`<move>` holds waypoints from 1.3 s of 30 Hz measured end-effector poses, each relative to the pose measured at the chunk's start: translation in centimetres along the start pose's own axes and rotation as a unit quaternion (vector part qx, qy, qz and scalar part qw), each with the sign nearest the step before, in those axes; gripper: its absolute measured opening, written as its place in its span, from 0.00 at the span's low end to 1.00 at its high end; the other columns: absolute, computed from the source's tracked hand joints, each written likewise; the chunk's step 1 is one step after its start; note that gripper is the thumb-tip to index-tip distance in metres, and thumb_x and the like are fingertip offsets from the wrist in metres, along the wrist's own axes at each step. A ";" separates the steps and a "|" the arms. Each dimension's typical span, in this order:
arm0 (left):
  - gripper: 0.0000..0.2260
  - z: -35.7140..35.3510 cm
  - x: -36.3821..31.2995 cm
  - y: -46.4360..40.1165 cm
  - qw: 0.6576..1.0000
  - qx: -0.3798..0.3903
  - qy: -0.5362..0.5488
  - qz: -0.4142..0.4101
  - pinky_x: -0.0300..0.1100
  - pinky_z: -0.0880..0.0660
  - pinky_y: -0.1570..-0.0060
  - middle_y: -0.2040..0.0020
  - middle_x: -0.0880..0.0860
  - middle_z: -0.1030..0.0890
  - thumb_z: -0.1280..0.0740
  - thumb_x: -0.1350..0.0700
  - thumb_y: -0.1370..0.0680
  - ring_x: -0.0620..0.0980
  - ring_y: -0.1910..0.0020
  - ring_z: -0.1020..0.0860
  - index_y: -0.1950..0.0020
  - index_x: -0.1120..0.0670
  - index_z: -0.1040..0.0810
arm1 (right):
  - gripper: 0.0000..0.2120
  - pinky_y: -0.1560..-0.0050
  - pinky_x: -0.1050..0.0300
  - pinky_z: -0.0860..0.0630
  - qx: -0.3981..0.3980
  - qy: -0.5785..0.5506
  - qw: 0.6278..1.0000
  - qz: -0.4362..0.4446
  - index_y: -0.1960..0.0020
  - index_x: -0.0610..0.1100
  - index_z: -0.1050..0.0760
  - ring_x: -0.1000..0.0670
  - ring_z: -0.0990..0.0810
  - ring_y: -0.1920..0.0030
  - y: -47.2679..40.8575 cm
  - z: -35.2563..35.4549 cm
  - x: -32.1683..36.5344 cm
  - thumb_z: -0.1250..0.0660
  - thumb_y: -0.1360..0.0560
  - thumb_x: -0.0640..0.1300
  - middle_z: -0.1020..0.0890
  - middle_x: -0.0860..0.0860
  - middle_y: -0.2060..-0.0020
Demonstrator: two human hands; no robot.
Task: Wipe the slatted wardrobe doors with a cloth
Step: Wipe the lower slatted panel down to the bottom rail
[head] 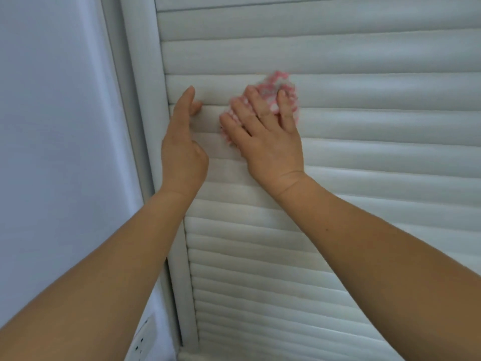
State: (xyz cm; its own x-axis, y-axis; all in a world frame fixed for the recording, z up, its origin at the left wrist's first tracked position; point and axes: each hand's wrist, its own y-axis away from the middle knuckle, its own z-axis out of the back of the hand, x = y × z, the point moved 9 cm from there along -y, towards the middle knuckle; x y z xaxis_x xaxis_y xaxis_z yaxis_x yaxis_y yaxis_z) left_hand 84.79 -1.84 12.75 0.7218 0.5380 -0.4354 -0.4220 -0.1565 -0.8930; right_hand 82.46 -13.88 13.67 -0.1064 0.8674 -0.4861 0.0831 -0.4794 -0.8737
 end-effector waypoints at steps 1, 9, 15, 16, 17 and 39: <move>0.37 0.0 0.0 0.1 1.000 0.000 0.001 -0.008 0.39 0.35 0.33 0.39 0.49 0.29 0.53 0.74 0.36 0.43 0.37 0.30 0.27 0.56 0.40 | 0.16 0.38 0.32 0.33 0.006 -0.011 1.000 0.008 0.44 0.44 0.19 0.41 0.24 0.38 0.9 -0.2 0.9 0.41 0.24 0.35 0.19 0.45 0.42; 0.36 0.2 1.0 1.4 1.000 0.012 0.002 -0.019 0.48 0.34 0.33 0.39 0.40 0.32 0.53 0.74 0.35 0.44 0.36 0.30 0.27 0.58 0.40 | 0.18 0.34 0.34 0.40 0.141 -0.084 0.984 0.066 0.39 0.42 0.22 0.41 0.28 0.33 8.4 -1.8 8.0 0.45 0.24 0.38 0.23 0.44 0.37; 0.35 0.0 0.7 2.8 0.999 0.038 -0.028 -0.019 0.41 0.36 0.32 0.36 0.48 0.30 0.51 0.75 0.33 0.44 0.35 0.32 0.27 0.56 0.39 | 0.25 0.32 0.36 0.39 0.188 -0.104 0.972 0.097 0.41 0.43 0.21 0.43 0.28 0.33 10.6 -2.1 9.2 0.56 0.21 0.37 0.22 0.46 0.38; 0.34 -0.5 0.1 3.2 0.997 0.048 -0.045 -0.036 0.35 0.37 0.33 0.36 0.49 0.28 0.51 0.74 0.33 0.43 0.36 0.32 0.28 0.56 0.38 | 0.25 0.32 0.37 0.39 0.188 -0.106 0.971 0.101 0.42 0.44 0.20 0.43 0.27 0.34 10.8 -1.8 8.8 0.55 0.21 0.37 0.21 0.47 0.39; 0.33 -1.0 -0.6 3.7 0.995 0.061 -0.059 -0.058 0.32 0.38 0.34 0.36 0.52 0.27 0.51 0.73 0.33 0.44 0.36 0.32 0.28 0.57 0.37 | 0.24 0.32 0.37 0.39 0.183 -0.108 0.972 0.103 0.43 0.44 0.20 0.43 0.27 0.34 10.9 -1.5 8.5 0.55 0.21 0.37 0.21 0.47 0.40; 0.38 -12.2 -7.7 10.1 0.946 0.169 -0.202 -0.191 0.64 0.39 0.35 0.31 0.54 0.31 0.49 0.72 0.37 0.53 0.29 0.39 0.27 0.53 0.42 | 0.29 0.36 0.35 0.34 0.243 0.062 0.957 -0.144 0.30 0.46 0.35 0.41 0.37 0.30 23.0 12.6 -16.1 0.47 0.29 0.29 0.30 0.44 0.31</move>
State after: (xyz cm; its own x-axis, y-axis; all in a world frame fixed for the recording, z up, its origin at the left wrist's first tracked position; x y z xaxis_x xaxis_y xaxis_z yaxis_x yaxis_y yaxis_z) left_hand 81.68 -17.68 5.65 0.6177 0.7847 0.0521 -0.3726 0.3504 -0.8593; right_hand 73.56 -40.59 1.13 0.0663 0.9675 -0.2440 -0.4065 -0.1971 -0.8921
